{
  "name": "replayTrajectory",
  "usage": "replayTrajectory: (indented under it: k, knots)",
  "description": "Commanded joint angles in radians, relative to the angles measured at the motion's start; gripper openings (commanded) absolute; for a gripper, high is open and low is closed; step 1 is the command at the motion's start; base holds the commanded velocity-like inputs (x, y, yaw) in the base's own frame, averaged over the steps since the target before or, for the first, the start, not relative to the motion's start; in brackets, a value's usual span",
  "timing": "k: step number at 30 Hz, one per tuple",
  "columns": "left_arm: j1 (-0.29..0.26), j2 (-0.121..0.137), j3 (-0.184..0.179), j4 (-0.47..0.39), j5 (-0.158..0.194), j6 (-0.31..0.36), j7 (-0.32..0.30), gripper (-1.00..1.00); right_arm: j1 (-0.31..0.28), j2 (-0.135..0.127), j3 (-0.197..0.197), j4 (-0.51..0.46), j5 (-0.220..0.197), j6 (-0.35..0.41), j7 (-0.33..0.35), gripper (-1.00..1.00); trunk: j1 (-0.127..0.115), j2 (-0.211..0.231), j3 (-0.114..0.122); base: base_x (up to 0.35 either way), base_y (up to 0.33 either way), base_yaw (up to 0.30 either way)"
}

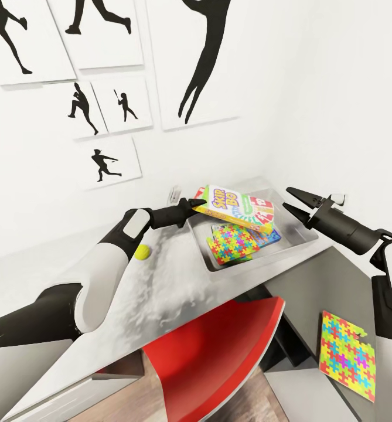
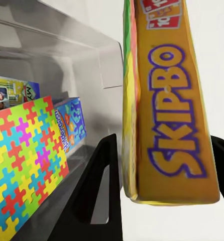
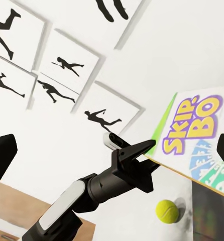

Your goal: Put all the toys in the child's room - the three board games (two on the bed and one on the table), the two jigsaw puzzles on the table, and the tennis ball on the table - inside the toy box on the table in the child's room.

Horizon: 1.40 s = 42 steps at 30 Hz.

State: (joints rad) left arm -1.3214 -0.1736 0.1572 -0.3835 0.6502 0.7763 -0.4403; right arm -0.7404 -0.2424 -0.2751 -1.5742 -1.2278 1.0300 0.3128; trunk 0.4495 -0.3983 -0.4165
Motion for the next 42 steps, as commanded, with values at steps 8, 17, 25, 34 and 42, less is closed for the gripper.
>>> replayTrajectory:
  k: [8,17,25,34,42]
  knots:
    - [-0.001,-0.001,0.007,0.000,-0.002,0.006,-0.001,-1.00,-0.001,0.000,-0.001,0.000,0.010,0.004,0.011,1.00,0.001,-0.002,-0.002,0.000,0.000,0.000]
    - [-0.001,-0.001,0.007,0.003,-0.001,0.005,-0.002,1.00,-0.002,0.000,-0.001,0.000,0.010,0.004,0.011,1.00,0.001,-0.002,-0.002,0.000,0.000,0.000]
    - [-0.001,-0.001,0.007,0.003,-0.001,0.004,-0.001,1.00,-0.002,0.001,-0.001,0.000,0.010,0.004,0.011,1.00,0.001,-0.002,-0.002,0.000,0.000,0.000]
    - [-0.001,-0.001,0.007,0.003,-0.001,0.003,-0.003,1.00,-0.002,0.003,-0.001,0.000,0.010,0.004,0.011,1.00,0.001,-0.002,-0.002,0.000,0.000,0.000]
    - [0.000,-0.001,0.006,0.002,-0.003,0.003,-0.006,1.00,-0.002,0.010,-0.001,0.000,0.010,0.004,0.011,1.00,0.001,-0.002,-0.002,0.000,0.000,0.000]
